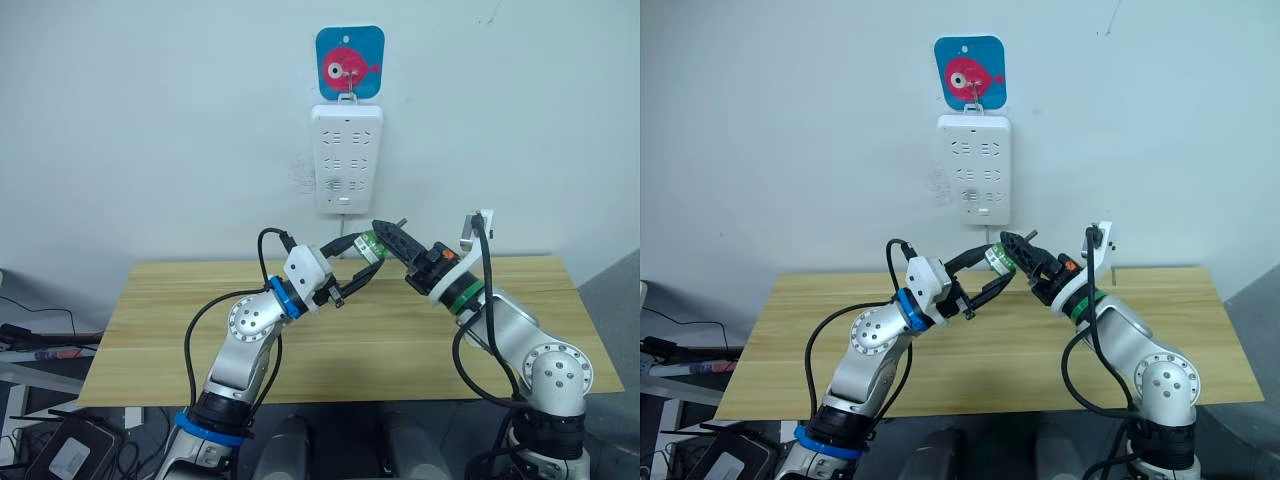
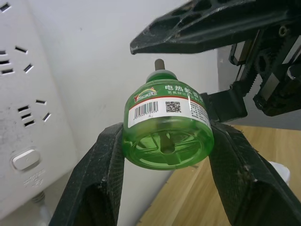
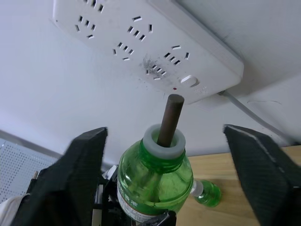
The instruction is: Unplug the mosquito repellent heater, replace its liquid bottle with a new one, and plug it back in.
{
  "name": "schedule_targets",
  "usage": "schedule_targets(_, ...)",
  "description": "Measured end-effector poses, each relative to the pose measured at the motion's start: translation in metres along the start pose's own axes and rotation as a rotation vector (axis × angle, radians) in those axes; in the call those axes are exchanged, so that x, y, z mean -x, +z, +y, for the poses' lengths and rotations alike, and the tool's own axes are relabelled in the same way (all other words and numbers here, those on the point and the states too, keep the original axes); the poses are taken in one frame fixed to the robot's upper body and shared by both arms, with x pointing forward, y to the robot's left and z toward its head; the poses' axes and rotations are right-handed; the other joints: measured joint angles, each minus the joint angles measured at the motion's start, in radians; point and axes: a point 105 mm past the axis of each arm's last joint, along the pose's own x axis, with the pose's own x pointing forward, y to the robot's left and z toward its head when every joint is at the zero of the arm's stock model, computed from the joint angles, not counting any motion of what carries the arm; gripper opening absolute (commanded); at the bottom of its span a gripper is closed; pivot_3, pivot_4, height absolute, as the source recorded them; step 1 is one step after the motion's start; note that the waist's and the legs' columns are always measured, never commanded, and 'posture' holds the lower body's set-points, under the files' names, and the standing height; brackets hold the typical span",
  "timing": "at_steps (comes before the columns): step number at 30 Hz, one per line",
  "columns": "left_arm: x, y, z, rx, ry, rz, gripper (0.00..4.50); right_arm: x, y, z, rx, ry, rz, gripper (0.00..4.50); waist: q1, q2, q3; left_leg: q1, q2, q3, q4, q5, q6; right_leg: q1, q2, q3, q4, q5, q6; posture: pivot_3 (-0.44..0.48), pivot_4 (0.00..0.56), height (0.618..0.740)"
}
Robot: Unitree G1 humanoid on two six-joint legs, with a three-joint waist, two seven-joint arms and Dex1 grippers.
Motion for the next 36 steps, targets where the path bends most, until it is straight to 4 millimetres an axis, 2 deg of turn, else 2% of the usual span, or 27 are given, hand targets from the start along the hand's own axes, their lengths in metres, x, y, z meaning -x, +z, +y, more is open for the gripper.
schedule_targets(6,0.000,-0.001,0.001,0.008,0.005,0.010,2.23,0.000,-0.002,0.003,-0.007,0.020,0.013,1.04,0.001,0.000,0.000,0.000,0.000,0.000,0.000,0.000,0.000,0.000,0.000,0.000,0.000,0.000,0.000,0.014,0.171,0.732)
schedule_targets(7,0.000,-0.001,0.000,0.008,0.004,0.010,2.23,0.000,-0.002,0.005,-0.007,0.028,0.018,0.82,0.001,0.000,0.000,0.000,0.000,0.000,0.000,0.000,0.000,0.000,0.000,0.000,0.000,0.000,0.000,0.014,0.171,0.732)
schedule_targets(9,0.000,0.001,0.000,0.000,0.001,0.009,2.23,0.001,-0.003,0.006,-0.009,0.037,0.028,0.80,0.002,0.000,0.000,0.000,0.000,0.000,0.000,0.000,0.000,0.000,0.000,0.000,0.000,0.000,0.000,0.015,0.172,0.732)
schedule_targets(14,0.004,-0.003,0.000,-0.034,-0.021,0.050,3.87,0.003,-0.007,0.007,0.005,0.045,0.068,0.80,0.002,0.000,0.000,0.000,0.000,0.000,0.000,0.000,0.000,0.000,0.000,0.000,0.000,0.000,0.000,0.020,0.175,0.732)
schedule_targets(16,0.013,-0.012,0.002,-0.028,-0.034,0.116,4.45,0.008,-0.004,0.000,0.046,0.020,0.080,0.80,0.002,0.000,0.000,0.000,0.000,0.000,0.000,0.000,0.000,0.000,0.000,0.000,0.000,0.000,0.000,0.022,0.178,0.732)
schedule_targets(20,0.041,-0.028,0.006,0.012,-0.071,0.272,4.50,0.020,0.012,-0.029,0.215,-0.101,0.061,0.80,0.002,0.000,0.000,0.000,0.000,0.000,0.000,0.000,0.000,0.000,0.000,0.000,0.000,0.000,0.000,0.034,0.183,0.732)
schedule_targets(24,0.070,-0.027,0.001,0.131,-0.170,0.407,4.50,0.029,0.026,-0.083,0.618,-0.334,0.058,0.80,0.002,0.000,0.000,0.001,0.000,0.000,-0.001,0.000,0.000,0.000,0.001,0.000,0.000,0.000,0.000,0.055,0.192,0.732)
schedule_targets(28,0.068,-0.008,-0.017,0.166,-0.282,0.426,4.50,0.030,0.011,-0.129,0.963,-0.432,0.092,0.80,0.004,0.000,0.000,0.001,0.000,0.001,0.000,0.000,0.000,0.000,0.001,0.001,0.000,0.000,0.000,0.062,0.210,0.732)
schedule_targets(30,0.065,-0.005,-0.021,0.167,-0.295,0.426,4.50,0.029,0.000,-0.143,1.019,-0.434,0.093,0.80,0.004,0.000,0.001,0.001,0.001,0.002,-0.001,0.000,0.000,0.000,0.001,0.001,0.000,0.000,0.000,0.065,0.217,0.732)
schedule_targets(33,0.064,-0.004,-0.025,0.160,-0.296,0.445,4.50,0.025,-0.013,-0.162,1.000,-0.452,0.082,0.80,0.003,0.000,0.002,0.002,0.001,0.002,-0.001,0.000,0.000,0.000,0.001,0.002,0.000,0.000,0.000,0.081,0.226,0.732)
schedule_targets(36,0.066,-0.007,-0.026,0.155,-0.275,0.466,4.50,0.023,-0.015,-0.175,0.968,-0.481,0.061,0.80,0.004,0.002,0.003,0.002,0.001,0.002,-0.001,0.000,0.000,0.000,0.001,0.002,0.001,0.000,0.000,0.088,0.236,0.732)
